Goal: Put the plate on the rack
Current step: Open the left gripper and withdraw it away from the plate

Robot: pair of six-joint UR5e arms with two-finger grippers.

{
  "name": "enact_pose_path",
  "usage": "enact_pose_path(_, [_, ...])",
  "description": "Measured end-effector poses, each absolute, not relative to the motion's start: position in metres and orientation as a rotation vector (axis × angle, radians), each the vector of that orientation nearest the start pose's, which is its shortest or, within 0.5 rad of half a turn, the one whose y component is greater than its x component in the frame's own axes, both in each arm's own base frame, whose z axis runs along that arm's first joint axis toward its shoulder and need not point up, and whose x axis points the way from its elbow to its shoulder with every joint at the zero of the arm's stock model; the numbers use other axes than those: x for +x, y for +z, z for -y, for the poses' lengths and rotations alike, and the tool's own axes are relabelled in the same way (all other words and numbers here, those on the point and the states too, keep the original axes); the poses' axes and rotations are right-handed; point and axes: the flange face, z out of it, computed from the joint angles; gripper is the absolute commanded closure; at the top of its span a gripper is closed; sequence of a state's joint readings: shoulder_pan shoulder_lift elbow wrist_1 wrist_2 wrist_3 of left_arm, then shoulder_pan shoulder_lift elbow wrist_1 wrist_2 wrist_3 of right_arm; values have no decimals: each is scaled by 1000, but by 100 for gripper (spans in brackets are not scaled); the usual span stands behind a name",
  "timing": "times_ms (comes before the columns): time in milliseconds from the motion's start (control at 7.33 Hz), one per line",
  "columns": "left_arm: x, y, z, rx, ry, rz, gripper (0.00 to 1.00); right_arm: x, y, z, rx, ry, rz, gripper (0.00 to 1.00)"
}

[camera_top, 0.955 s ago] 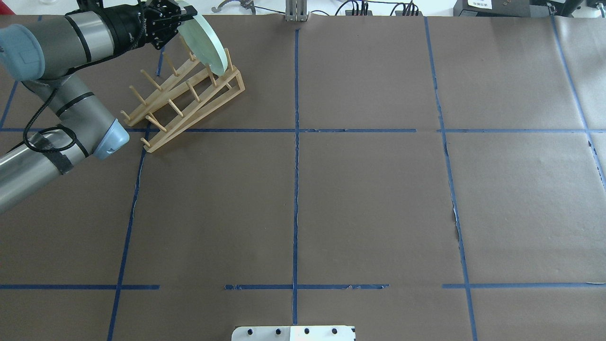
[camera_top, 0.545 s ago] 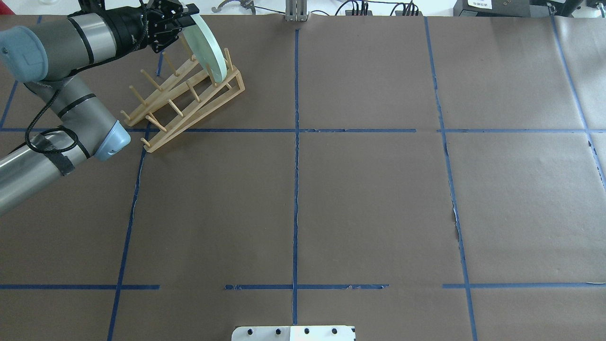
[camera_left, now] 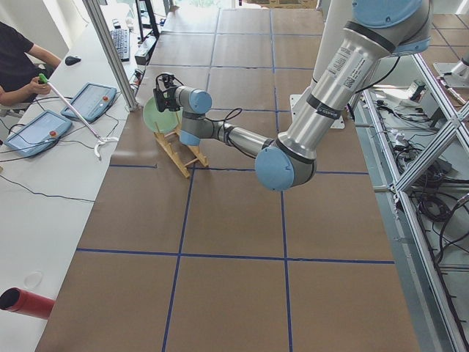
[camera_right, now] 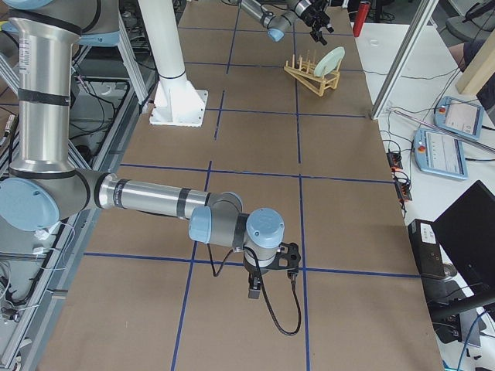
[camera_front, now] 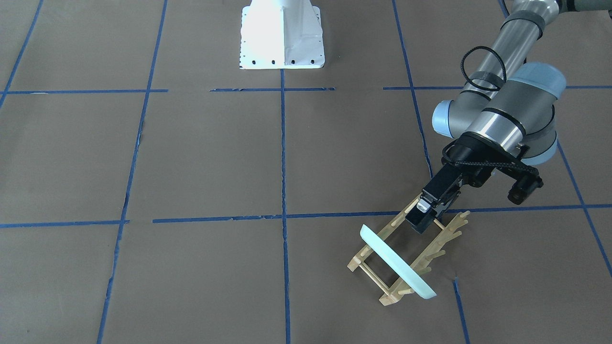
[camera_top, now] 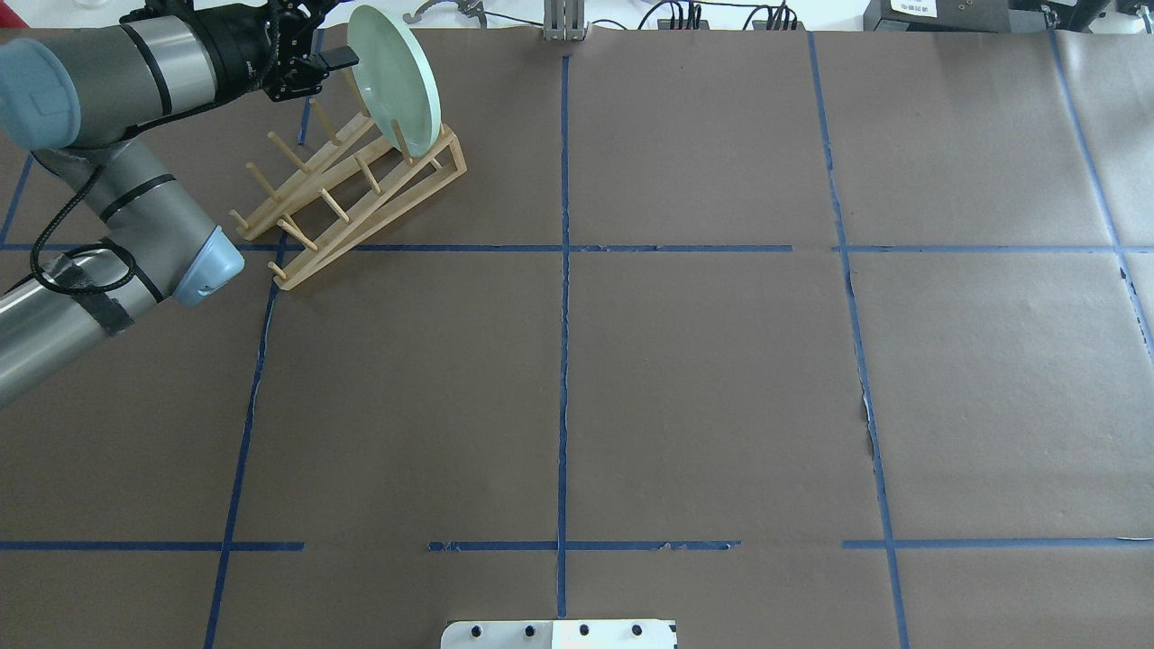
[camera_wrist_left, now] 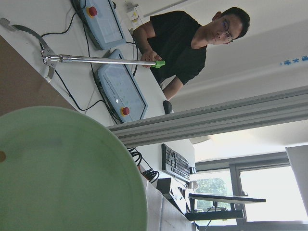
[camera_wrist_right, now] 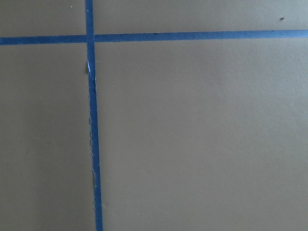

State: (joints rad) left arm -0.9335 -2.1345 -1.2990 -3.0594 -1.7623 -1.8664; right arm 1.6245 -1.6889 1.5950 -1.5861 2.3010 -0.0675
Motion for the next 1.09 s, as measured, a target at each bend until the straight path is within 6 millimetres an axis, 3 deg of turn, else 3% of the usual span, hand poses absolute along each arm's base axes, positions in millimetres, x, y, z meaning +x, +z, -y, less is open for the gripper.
enact_pose_path(136, [300, 297, 601, 449, -656, -1736, 0, 90, 706, 427, -60, 27, 734, 0])
enact_pose_path(273, [277, 320, 585, 425, -589, -1675, 0, 90, 706, 427, -60, 27, 734, 0])
enact_pose_path(545, [217, 383, 560, 405, -443, -1450, 0, 90, 706, 427, -60, 27, 734, 0])
enact_pose_path(955, [132, 453, 569, 390, -96, -954, 0, 90, 706, 427, -60, 27, 734, 0])
enact_pose_path(1091, [93, 471, 575, 359, 9, -826, 0, 90, 706, 427, -60, 27, 734, 0])
